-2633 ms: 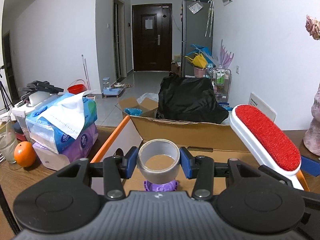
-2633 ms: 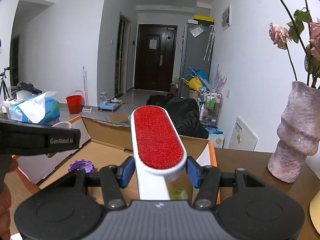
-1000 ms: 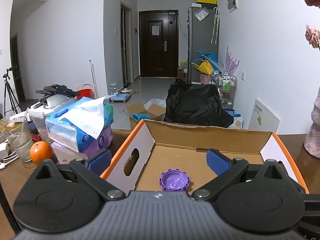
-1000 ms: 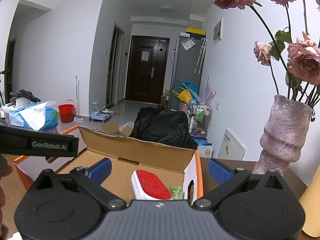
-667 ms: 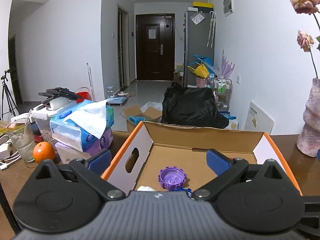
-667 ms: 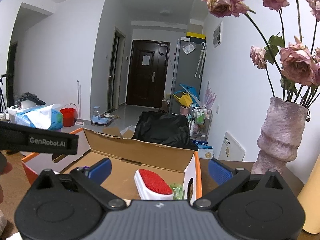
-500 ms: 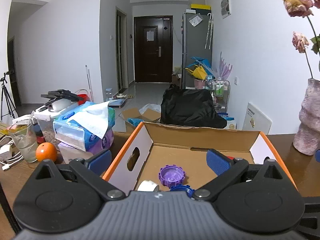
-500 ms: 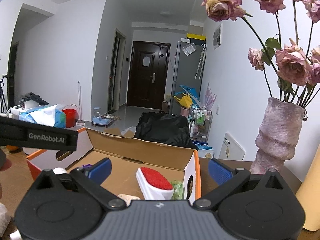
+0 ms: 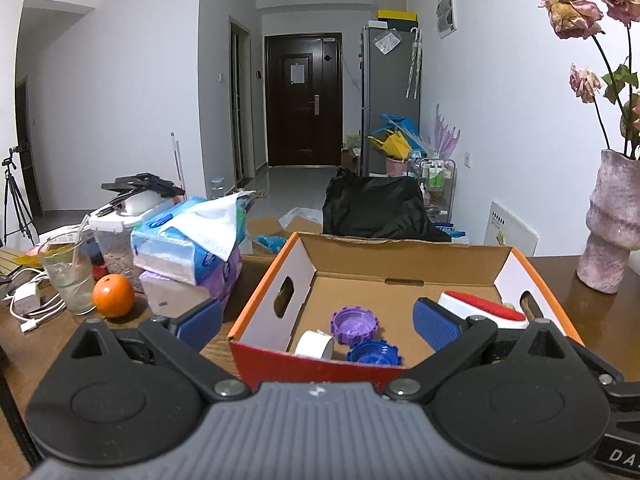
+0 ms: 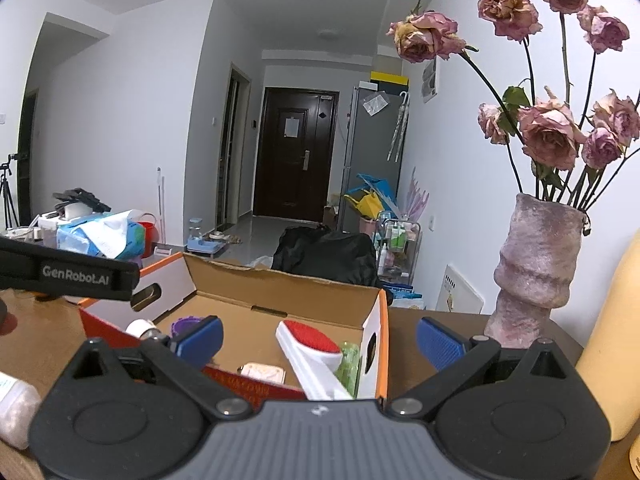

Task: Organize rigid objects
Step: 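Withdraw both tools from the box back over the table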

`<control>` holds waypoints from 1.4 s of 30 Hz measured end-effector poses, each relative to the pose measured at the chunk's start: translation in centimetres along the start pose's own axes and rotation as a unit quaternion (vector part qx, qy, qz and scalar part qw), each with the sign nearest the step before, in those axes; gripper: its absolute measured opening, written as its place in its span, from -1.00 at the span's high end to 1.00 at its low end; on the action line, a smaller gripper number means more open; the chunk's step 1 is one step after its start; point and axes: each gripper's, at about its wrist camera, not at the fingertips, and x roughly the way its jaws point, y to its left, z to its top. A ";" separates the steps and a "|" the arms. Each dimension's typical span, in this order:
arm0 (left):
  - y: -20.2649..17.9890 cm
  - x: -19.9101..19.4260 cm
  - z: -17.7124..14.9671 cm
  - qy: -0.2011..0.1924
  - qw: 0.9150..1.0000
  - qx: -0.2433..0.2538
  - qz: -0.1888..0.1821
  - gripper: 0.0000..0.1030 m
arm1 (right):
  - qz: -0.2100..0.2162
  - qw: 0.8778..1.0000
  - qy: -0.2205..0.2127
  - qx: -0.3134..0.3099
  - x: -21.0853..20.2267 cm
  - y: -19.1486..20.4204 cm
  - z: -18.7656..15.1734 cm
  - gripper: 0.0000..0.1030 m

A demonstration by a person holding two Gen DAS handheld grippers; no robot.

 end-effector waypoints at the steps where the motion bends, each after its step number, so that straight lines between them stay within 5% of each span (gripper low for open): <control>1: 0.2 -0.3 -0.1 0.001 1.000 0.000 0.001 -1.00 | 0.001 1.000 0.001 0.000 -0.3 0.0 -0.2 -1.00; 42: 5.1 -10.4 -8.0 0.020 0.999 -0.001 0.025 -1.00 | 0.013 1.000 0.019 0.022 -10.3 1.8 -6.2 -1.00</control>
